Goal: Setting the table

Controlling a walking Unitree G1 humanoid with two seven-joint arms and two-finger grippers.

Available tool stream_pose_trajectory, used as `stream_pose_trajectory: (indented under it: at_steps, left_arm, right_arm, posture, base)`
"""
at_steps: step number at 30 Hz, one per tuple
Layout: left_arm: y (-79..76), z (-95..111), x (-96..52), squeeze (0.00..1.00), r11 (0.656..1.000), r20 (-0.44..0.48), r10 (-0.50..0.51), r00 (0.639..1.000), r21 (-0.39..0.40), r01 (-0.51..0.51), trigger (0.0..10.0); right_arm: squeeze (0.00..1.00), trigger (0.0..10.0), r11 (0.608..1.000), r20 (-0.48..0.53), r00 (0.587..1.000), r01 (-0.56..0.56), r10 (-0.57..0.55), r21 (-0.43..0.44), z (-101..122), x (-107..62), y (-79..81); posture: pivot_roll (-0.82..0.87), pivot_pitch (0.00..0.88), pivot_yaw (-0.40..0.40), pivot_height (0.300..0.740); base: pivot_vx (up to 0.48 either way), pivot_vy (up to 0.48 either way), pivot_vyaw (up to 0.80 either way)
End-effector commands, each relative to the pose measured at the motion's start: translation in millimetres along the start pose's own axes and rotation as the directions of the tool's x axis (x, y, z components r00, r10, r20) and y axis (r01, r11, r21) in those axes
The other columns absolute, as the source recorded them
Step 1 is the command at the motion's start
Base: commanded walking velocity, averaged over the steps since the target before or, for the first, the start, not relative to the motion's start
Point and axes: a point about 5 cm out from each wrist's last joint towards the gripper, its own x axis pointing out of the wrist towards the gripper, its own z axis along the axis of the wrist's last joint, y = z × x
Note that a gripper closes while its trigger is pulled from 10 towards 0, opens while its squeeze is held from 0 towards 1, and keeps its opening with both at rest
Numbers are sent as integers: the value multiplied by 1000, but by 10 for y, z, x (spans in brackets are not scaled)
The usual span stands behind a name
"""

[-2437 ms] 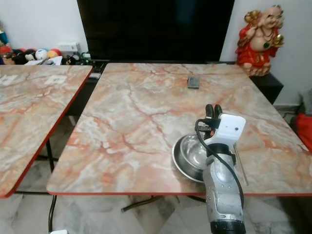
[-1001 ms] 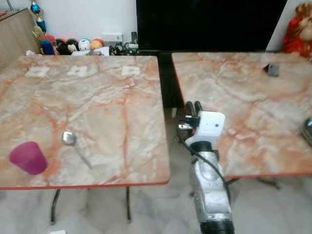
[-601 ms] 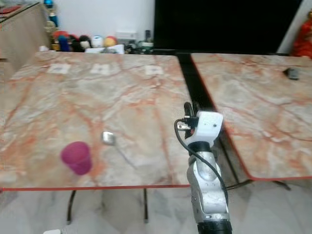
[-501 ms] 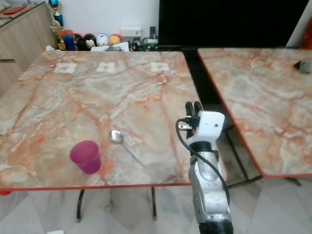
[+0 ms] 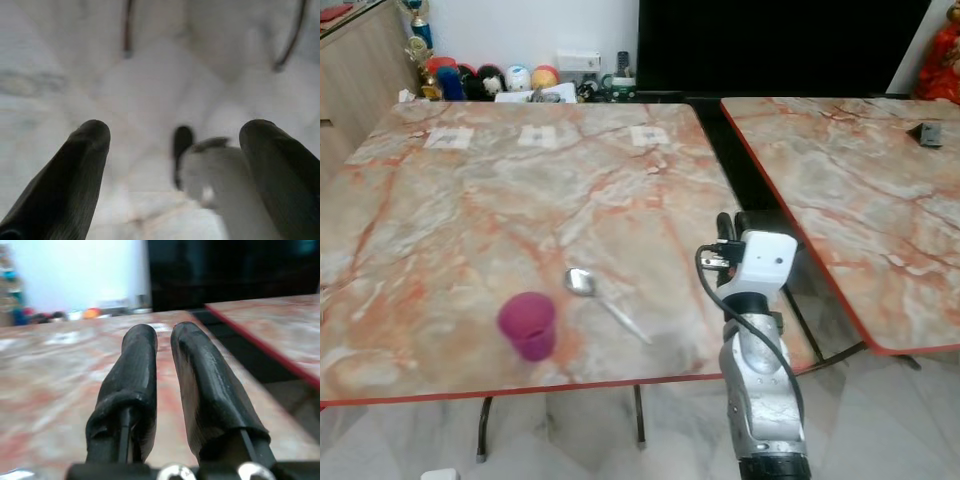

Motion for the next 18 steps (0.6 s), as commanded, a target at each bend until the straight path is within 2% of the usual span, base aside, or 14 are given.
stream_pose_trajectory:
  at_steps: [1, 12, 16, 18]
  left_arm:
    - [-44, -85, -22, 0, 1000, -23, -10, 1000, -6, 10, 10000]
    - [-45, -73, -21, 0, 1000, -14, -13, 1000, -9, 13, 10000]
    - [-47, -70, -19, 0, 1000, -13, -16, 1000, -8, 16, 10000]
    - [-48, -69, -19, 0, 1000, -14, -17, 1000, -7, 17, 10000]
  right_arm:
    - [0, 10000, 1000, 7, 1000, 21, -21, -15, 23, -4, -79]
    - [0, 10000, 999, 2, 999, 34, -34, -15, 12, -2, -118]
    - [0, 10000, 998, -13, 999, 40, -41, -40, -17, -8, -169]
    - [0, 10000, 997, -24, 999, 44, -45, -58, -37, -12, -205]
  posture:
    - [24, 107, -32, 740]
    - [28, 109, -31, 740]
    - [25, 107, -31, 740]
    - [25, 107, -31, 740]
  base:
    - [0, 0, 0]
    - [0, 0, 0]
    - [0, 0, 0]
    - [0, 0, 603]
